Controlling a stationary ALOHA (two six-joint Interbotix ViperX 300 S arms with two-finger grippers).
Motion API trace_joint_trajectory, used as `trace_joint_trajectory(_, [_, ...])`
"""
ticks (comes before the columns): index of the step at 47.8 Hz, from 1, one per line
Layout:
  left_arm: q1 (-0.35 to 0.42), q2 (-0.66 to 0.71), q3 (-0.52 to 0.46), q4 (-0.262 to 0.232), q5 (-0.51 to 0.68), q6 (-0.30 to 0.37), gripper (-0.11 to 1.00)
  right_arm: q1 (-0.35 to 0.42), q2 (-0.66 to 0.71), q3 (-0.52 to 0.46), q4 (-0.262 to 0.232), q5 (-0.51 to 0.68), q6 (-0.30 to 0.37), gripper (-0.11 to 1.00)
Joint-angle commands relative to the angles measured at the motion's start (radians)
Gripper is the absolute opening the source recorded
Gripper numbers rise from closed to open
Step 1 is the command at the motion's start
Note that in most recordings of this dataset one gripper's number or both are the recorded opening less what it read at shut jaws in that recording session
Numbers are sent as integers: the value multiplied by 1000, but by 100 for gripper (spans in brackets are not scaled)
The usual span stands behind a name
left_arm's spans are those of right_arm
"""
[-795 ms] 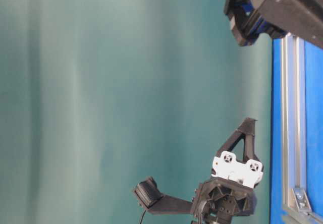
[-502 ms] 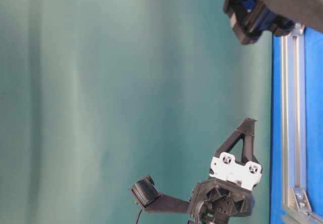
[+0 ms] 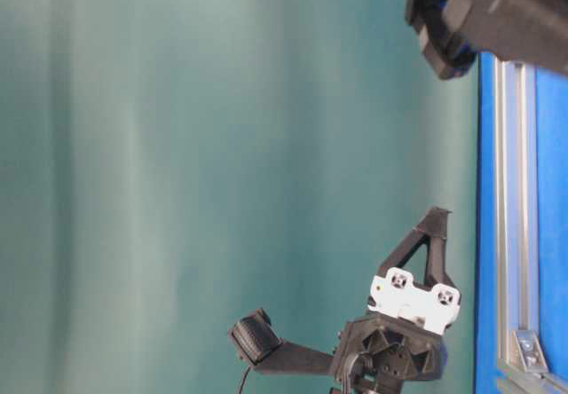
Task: Insert the wire through the string loop located on the right side.
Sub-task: 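Move the right gripper down to the black USB cable near its plug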
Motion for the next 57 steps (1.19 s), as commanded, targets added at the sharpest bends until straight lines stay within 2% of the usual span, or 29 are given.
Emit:
trace_joint_trajectory(1, [0,-28,-12,3,-5,2,0,15,-25,-15,5,-3,8,46])
trace_joint_trajectory(6, [0,-28,-12,3,-5,0,0,25,-25,-15,12,3,12,77])
trace_joint_trajectory(10, [0,-28,-12,3,-5,0,0,28,-25,-17,34,8,14,92])
trace_joint_trajectory(14, [0,-28,-14,3,-5,0,0,28,-23,-17,54,18,14,86])
trace_joint_trajectory(33, [2,-28,-14,3,-5,0,0,55,135,-91,144,55,14,88])
trace_joint_trajectory(44, [2,-29,-11,3,-5,-2,0,55,190,-101,179,57,14,88])
trace_joint_trajectory(57, [2,-28,-11,3,-5,-2,0,57,201,-106,186,51,14,87])
